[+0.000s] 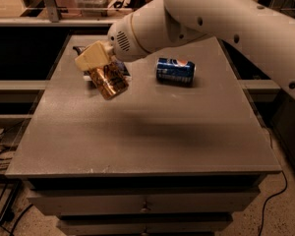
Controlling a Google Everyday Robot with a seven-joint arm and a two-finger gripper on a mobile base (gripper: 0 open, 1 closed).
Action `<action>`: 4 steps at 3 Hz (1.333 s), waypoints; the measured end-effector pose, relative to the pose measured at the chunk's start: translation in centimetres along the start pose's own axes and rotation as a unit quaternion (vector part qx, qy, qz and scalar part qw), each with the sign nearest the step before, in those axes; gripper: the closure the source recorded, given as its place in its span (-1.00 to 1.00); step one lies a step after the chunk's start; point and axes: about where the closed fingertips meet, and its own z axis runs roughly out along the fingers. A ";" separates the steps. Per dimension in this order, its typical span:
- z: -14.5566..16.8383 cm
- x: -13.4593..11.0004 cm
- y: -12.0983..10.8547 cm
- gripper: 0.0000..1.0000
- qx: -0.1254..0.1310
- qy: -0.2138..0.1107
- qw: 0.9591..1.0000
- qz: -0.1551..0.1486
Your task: Place orange can upright
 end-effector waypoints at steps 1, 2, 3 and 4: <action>0.4 -0.2 0.4 1.00 -0.020 -0.014 0.999 -0.035; 0.3 -0.2 0.4 1.00 -0.017 -0.012 0.999 -0.037; 1.4 -0.8 0.6 1.00 -0.036 -0.010 0.996 -0.083; 3.1 -2.1 1.0 1.00 -0.081 -0.033 0.984 -0.154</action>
Offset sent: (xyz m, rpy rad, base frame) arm -0.0006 0.0044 0.0005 0.0309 -0.0430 0.0589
